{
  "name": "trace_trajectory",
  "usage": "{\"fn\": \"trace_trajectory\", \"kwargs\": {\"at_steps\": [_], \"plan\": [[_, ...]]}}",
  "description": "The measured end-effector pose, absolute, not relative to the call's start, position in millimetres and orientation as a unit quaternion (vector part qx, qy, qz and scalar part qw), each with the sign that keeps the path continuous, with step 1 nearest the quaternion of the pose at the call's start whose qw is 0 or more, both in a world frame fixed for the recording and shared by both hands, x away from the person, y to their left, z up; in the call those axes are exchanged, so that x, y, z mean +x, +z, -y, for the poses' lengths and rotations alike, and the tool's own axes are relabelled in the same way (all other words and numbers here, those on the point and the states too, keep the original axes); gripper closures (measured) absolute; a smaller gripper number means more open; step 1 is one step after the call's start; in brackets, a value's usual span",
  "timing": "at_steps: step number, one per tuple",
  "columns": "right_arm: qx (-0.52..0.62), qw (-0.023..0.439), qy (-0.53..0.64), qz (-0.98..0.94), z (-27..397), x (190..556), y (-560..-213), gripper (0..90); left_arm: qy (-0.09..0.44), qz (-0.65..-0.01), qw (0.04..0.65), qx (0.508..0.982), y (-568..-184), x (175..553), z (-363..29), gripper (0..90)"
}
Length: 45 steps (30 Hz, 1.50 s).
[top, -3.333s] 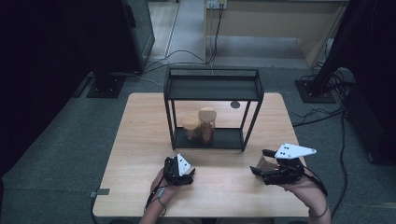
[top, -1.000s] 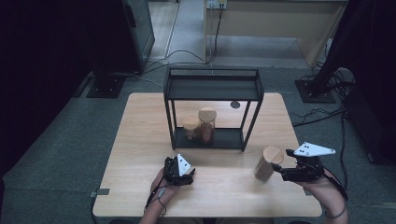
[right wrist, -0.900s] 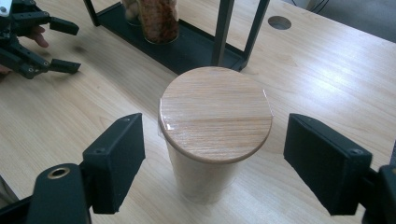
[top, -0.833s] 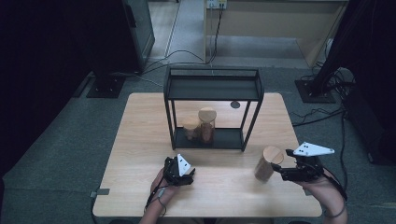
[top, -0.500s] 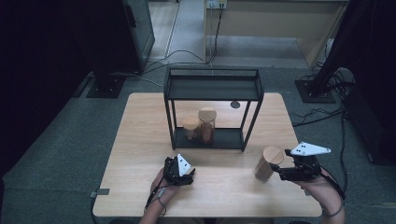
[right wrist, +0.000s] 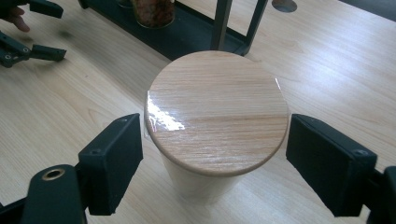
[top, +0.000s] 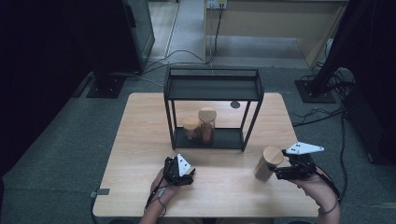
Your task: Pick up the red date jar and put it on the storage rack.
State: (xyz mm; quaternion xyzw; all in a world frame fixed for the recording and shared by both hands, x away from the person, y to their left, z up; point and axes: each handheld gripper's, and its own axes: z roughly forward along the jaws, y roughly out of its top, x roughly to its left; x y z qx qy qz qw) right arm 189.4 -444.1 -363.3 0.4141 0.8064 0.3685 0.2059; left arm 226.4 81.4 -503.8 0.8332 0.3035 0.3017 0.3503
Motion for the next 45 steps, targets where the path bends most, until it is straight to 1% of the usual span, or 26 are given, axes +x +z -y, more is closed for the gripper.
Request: {"fn": "trace_trajectory", "kwargs": {"at_steps": [38, 42, 45], "plan": [[0.415, 0.178, 0.348, -0.821, 432, 216, -382, 18.2, 0.303, -0.303, 0.350, 0.833, -504, 226, -81, 20.0], [0.416, 0.177, 0.348, -0.821, 432, 217, -383, 19.2, 0.303, -0.303, 0.350, 0.833, -504, 226, -81, 20.0], [0.418, 0.176, 0.350, -0.819, 434, 218, -383, 22.0, 0.303, -0.303, 0.350, 0.833, -504, 226, -81, 20.0]]}}
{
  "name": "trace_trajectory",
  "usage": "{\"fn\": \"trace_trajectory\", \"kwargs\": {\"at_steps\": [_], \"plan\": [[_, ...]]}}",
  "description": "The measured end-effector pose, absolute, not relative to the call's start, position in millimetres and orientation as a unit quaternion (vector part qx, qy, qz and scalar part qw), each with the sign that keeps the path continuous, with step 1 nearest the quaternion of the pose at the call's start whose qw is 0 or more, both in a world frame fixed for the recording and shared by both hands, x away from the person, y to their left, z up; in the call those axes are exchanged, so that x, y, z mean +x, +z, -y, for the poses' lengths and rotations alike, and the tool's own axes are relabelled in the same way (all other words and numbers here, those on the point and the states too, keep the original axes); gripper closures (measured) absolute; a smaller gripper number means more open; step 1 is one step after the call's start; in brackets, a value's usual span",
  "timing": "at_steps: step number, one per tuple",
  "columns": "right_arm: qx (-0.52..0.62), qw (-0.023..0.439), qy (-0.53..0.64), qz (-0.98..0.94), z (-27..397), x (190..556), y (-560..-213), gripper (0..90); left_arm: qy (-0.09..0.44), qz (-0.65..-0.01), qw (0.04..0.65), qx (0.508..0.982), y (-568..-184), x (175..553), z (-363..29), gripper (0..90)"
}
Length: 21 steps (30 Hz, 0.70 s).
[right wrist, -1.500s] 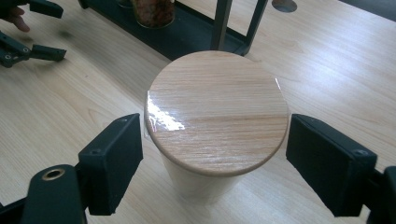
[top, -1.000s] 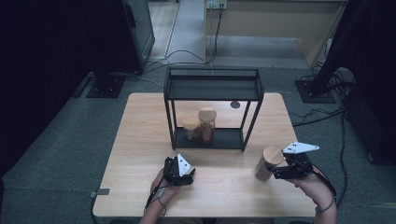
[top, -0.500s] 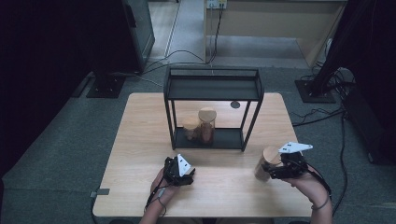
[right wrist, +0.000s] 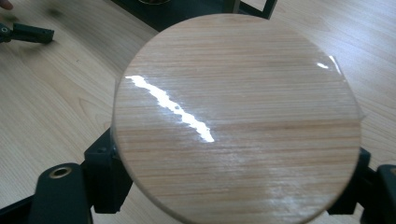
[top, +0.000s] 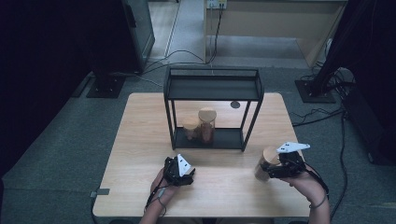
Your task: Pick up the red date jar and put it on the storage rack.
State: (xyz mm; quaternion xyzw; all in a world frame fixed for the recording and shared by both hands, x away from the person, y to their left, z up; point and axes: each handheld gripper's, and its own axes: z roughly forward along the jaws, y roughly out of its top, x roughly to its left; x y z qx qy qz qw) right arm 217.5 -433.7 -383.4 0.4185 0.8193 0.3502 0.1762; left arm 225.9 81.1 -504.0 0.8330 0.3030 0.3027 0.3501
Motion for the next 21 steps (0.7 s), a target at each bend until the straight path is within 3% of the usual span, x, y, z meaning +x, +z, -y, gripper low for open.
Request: {"fn": "trace_trajectory", "kwargs": {"at_steps": [21], "plan": [[0.412, 0.185, 0.367, -0.813, 439.6, 217.2, -390.4, 24.7, 0.303, -0.303, 0.350, 0.833, -504.0, 226.1, -81.4, 20.0]]}}
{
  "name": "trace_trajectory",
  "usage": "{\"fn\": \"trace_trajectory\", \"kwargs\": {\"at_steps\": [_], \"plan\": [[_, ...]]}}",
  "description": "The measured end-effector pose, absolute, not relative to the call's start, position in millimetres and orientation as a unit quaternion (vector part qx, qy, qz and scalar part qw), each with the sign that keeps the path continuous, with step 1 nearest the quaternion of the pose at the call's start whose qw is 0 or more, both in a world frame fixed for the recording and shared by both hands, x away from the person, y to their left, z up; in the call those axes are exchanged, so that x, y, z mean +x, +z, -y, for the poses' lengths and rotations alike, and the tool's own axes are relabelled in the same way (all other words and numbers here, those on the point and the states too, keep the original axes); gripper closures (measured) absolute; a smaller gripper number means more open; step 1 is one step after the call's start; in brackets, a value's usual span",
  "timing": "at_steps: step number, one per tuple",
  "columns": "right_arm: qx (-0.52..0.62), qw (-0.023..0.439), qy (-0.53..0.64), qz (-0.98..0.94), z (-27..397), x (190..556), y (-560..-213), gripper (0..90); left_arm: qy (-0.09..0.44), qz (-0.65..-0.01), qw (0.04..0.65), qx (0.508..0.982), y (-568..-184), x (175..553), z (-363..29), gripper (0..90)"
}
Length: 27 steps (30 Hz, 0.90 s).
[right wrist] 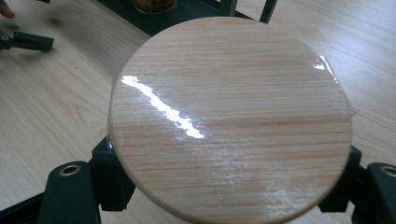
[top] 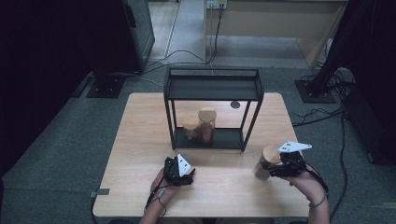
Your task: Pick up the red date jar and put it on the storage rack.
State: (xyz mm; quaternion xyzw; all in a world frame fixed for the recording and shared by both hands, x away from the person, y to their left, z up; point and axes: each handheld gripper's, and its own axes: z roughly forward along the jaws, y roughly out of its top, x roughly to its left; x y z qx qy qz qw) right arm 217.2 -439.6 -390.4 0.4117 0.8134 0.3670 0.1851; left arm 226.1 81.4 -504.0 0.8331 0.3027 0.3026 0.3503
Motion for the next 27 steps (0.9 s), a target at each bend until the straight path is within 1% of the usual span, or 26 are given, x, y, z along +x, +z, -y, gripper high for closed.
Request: {"fn": "trace_trajectory", "kwargs": {"at_steps": [12, 27], "plan": [[0.415, 0.204, 0.395, -0.794, 441, 211, -393, 24.8, 0.303, -0.303, 0.349, 0.833, -504, 226, -82, 20.0], [0.416, 0.234, 0.409, -0.778, 426, 205, -396, 24.8, 0.303, -0.304, 0.351, 0.832, -504, 226, -81, 19.9]]}}
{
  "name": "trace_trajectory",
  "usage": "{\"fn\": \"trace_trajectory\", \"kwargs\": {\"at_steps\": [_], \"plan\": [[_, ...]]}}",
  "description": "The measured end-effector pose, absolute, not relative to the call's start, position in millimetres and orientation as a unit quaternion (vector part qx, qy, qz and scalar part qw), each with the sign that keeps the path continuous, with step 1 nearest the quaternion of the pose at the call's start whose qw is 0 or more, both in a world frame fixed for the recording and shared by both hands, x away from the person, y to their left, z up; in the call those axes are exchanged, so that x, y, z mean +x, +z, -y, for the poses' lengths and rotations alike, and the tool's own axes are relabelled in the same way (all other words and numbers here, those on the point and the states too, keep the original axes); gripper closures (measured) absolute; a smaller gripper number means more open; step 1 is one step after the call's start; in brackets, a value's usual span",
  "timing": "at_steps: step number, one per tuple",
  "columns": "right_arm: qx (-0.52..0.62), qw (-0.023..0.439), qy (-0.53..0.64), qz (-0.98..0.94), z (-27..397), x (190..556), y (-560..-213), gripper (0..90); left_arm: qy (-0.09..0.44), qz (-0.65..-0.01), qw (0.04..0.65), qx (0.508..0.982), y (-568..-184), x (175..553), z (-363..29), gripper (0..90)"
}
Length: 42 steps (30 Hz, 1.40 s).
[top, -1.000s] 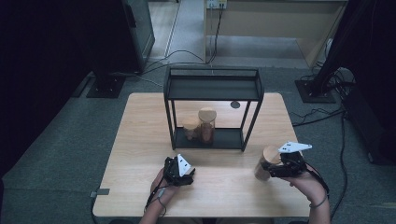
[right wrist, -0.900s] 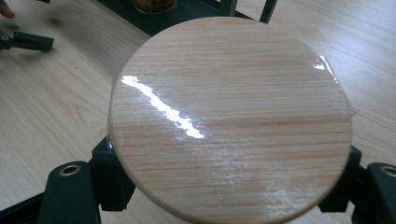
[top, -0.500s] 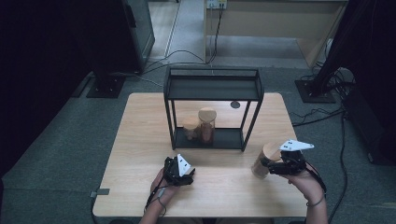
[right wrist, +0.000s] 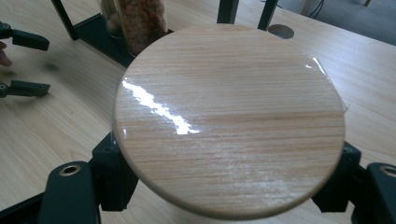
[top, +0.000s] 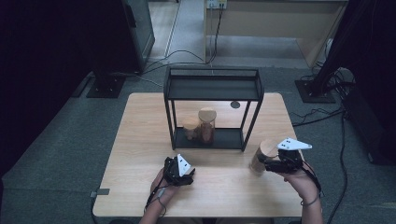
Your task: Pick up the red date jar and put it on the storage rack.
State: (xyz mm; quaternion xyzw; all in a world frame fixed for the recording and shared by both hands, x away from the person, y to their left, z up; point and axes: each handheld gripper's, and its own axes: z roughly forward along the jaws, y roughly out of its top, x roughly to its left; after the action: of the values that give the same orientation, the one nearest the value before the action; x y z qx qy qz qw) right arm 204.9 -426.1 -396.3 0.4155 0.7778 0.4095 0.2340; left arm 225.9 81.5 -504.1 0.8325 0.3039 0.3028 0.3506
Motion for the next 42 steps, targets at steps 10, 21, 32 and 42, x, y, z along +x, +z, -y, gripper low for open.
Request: {"fn": "trace_trajectory", "kwargs": {"at_steps": [10, 21, 32, 42], "plan": [[0.409, 0.243, 0.419, -0.774, 417, 205, -402, 24.8, 0.303, -0.304, 0.351, 0.832, -504, 226, -81, 19.9], [0.405, 0.248, 0.436, -0.764, 405, 206, -409, 24.8, 0.303, -0.304, 0.351, 0.833, -504, 226, -81, 20.0], [0.407, 0.246, 0.446, -0.758, 399, 207, -412, 24.9, 0.304, -0.303, 0.350, 0.833, -504, 225, -81, 20.0], [0.411, 0.245, 0.451, -0.754, 386, 210, -414, 24.9, 0.311, -0.298, 0.352, 0.831, -506, 223, -80, 20.0]]}}
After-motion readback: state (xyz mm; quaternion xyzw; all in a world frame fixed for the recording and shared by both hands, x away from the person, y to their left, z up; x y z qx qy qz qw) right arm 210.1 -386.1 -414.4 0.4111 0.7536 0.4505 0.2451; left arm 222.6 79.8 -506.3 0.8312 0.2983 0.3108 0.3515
